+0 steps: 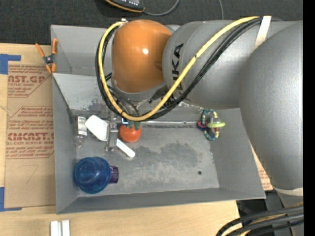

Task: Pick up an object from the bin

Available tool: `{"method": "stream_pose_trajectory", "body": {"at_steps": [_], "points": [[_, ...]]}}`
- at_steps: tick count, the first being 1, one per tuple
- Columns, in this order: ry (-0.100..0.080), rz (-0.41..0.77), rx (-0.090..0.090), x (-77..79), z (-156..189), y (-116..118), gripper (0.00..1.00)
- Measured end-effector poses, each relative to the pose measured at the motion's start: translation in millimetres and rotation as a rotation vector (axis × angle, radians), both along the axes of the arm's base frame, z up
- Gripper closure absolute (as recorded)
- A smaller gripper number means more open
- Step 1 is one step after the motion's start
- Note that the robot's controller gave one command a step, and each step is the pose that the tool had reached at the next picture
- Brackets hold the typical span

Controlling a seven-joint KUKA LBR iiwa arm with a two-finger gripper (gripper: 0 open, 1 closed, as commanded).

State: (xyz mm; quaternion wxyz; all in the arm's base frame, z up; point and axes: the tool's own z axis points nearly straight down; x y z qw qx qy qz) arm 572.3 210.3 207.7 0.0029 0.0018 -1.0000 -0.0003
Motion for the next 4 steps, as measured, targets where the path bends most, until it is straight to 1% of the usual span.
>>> {"method": "stream_pose_trajectory", "body": {"at_steps": [1, 2, 3, 4], "points": [[-0.007, -0.003, 0.001, 1.6, 5, -2, 0.00], [-0.004, 0.420, 0.002, -58.5, -100, 12, 0.00], [-0.007, 0.332, 0.004, -81.0, -52, 34, 0.00], [-0.002, 0.574, 0.004, -66.0, -108, 8, 0.00]]}}
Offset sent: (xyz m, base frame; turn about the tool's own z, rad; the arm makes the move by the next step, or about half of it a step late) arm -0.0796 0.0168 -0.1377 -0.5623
